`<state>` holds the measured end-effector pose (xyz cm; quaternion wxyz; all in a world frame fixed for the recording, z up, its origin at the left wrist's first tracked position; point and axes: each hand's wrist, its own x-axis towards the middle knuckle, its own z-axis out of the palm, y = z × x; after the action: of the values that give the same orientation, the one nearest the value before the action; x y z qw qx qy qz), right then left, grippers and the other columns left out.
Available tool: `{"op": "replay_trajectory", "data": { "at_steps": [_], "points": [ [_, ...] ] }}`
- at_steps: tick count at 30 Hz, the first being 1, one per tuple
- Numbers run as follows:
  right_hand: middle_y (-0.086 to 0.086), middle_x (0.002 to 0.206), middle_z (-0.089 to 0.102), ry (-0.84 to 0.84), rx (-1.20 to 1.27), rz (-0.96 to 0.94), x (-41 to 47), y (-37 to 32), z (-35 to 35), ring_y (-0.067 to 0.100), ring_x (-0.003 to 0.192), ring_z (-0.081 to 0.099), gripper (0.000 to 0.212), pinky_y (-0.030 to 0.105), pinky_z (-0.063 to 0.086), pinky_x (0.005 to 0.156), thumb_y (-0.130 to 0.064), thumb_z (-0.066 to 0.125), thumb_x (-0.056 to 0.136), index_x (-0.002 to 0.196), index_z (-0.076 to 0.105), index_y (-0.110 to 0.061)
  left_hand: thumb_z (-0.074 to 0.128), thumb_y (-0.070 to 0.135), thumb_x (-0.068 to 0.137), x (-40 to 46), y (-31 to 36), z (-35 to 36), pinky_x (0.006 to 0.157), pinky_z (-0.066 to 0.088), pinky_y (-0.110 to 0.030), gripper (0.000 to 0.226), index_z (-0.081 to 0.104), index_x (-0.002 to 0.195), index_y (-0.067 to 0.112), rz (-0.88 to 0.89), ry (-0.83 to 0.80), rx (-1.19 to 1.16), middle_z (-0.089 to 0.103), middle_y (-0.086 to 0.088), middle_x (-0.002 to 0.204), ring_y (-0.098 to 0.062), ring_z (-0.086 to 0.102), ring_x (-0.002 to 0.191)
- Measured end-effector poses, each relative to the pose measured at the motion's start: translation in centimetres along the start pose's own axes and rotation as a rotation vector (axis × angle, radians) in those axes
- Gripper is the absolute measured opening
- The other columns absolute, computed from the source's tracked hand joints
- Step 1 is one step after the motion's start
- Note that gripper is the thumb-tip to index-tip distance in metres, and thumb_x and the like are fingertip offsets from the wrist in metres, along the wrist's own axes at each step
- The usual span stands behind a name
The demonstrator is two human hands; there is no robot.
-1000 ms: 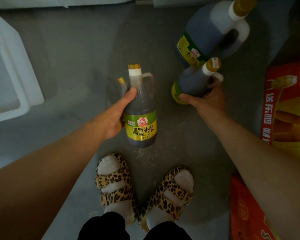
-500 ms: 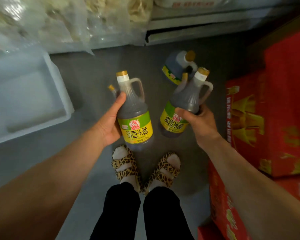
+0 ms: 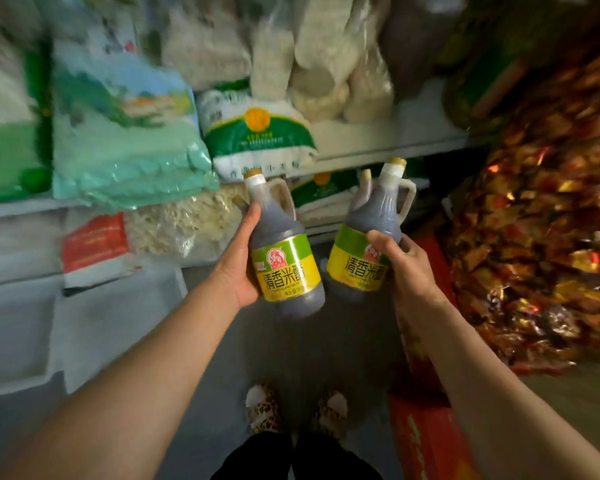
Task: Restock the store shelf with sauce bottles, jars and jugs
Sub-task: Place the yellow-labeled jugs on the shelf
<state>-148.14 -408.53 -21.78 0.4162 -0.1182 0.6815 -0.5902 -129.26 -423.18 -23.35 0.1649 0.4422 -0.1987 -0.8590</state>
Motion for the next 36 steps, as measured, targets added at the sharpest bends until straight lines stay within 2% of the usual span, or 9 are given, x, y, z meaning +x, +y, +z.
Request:
{"op": "replay_trajectory", "data": {
  "at_steps": [4,8,11,16,20,22,24,28,36],
  "points": [
    [0.011,0.085,0.072,-0.025,0.009,-0.123,-3.8,-9.4,1.2,0.026,0.079,0.069,0.033,0.038,0.057,0.070,-0.032,0.076,0.074,0.096,0.070,-0.009,0.064,0.074,0.072,-5.3,5.8,6.1,0.095,0.051,-0.049,0.071,0.070,0.119,0.021,0.061,-0.120,0.024,0.071,-0.012,0.113,-0.030,0.069,0.096],
    [0.016,0.085,0.071,-0.008,0.005,-0.202,-6.2,-16.7,2.1,0.027,0.077,0.069,0.021,0.036,0.059,0.067,-0.024,0.076,0.086,0.095,0.070,-0.007,0.064,0.086,0.055,-9.6,10.5,11.1,0.100,0.048,-0.056,0.099,0.063,0.130,0.021,0.130,-0.181,0.139,0.068,-0.014,0.124,-0.033,0.066,0.113],
    [0.021,0.098,0.075,-0.009,-0.005,-0.265,-7.4,-21.0,2.0,0.030,0.084,0.073,0.041,0.043,0.060,0.078,-0.035,0.078,0.079,0.103,0.071,-0.003,0.056,0.090,0.055,-12.0,13.0,14.3,0.102,0.046,-0.056,0.101,0.062,0.130,0.022,0.181,-0.193,0.240,0.070,-0.014,0.119,-0.033,0.067,0.110],
    [0.020,0.099,0.075,0.026,0.064,-0.331,-7.8,-25.7,0.8,0.028,0.084,0.073,0.042,0.041,0.060,0.077,-0.033,0.078,0.082,0.107,0.071,0.000,0.039,0.088,0.069,-14.2,14.9,19.7,0.087,0.054,-0.046,0.093,0.068,0.117,0.014,0.192,-0.304,0.292,0.072,-0.017,0.112,-0.030,0.072,0.097],
    [0.017,0.092,0.075,0.057,0.052,-0.375,-6.0,-29.1,-1.2,0.028,0.083,0.072,0.039,0.039,0.060,0.075,-0.031,0.078,0.084,0.107,0.071,0.000,0.057,0.081,0.064,-14.1,16.5,23.6,0.088,0.056,-0.048,0.091,0.065,0.126,0.014,0.240,-0.399,0.297,0.069,-0.016,0.120,-0.032,0.068,0.109],
    [0.019,0.095,0.075,0.058,0.063,-0.399,-4.3,-30.8,-2.6,0.030,0.086,0.071,0.044,0.045,0.059,0.082,-0.034,0.081,0.080,0.107,0.071,0.000,0.080,0.073,0.049,-13.5,17.5,25.9,0.096,0.051,-0.050,0.102,0.062,0.130,0.014,0.264,-0.452,0.315,0.067,-0.016,0.124,-0.033,0.066,0.113],
    [0.022,0.101,0.074,0.062,0.062,-0.432,-2.3,-32.9,-4.2,0.031,0.089,0.072,0.044,0.049,0.058,0.087,-0.033,0.081,0.081,0.107,0.071,0.000,0.095,0.058,0.028,-12.4,18.6,28.5,0.090,0.055,-0.047,0.112,0.063,0.126,0.012,0.284,-0.502,0.337,0.068,-0.017,0.122,-0.031,0.069,0.108],
    [0.020,0.100,0.075,0.078,0.052,-0.494,2.5,-38.0,-8.4,0.028,0.088,0.073,0.034,0.041,0.059,0.081,-0.031,0.078,0.085,0.102,0.072,-0.001,0.100,0.045,0.011,-9.5,20.3,34.5,0.062,0.060,-0.034,0.108,0.069,0.107,0.007,0.408,-0.486,0.425,0.074,-0.017,0.105,-0.027,0.075,0.084],
    [0.008,0.090,0.077,0.006,0.085,-0.643,13.7,-47.8,-18.1,0.025,0.087,0.073,0.021,0.036,0.059,0.074,-0.022,0.077,0.085,0.100,0.071,-0.010,0.100,0.037,0.014,-3.7,23.2,46.1,0.066,0.061,-0.035,0.099,0.069,0.105,0.012,0.707,-0.379,0.460,0.076,-0.013,0.099,-0.024,0.074,0.082]
  ]
}}
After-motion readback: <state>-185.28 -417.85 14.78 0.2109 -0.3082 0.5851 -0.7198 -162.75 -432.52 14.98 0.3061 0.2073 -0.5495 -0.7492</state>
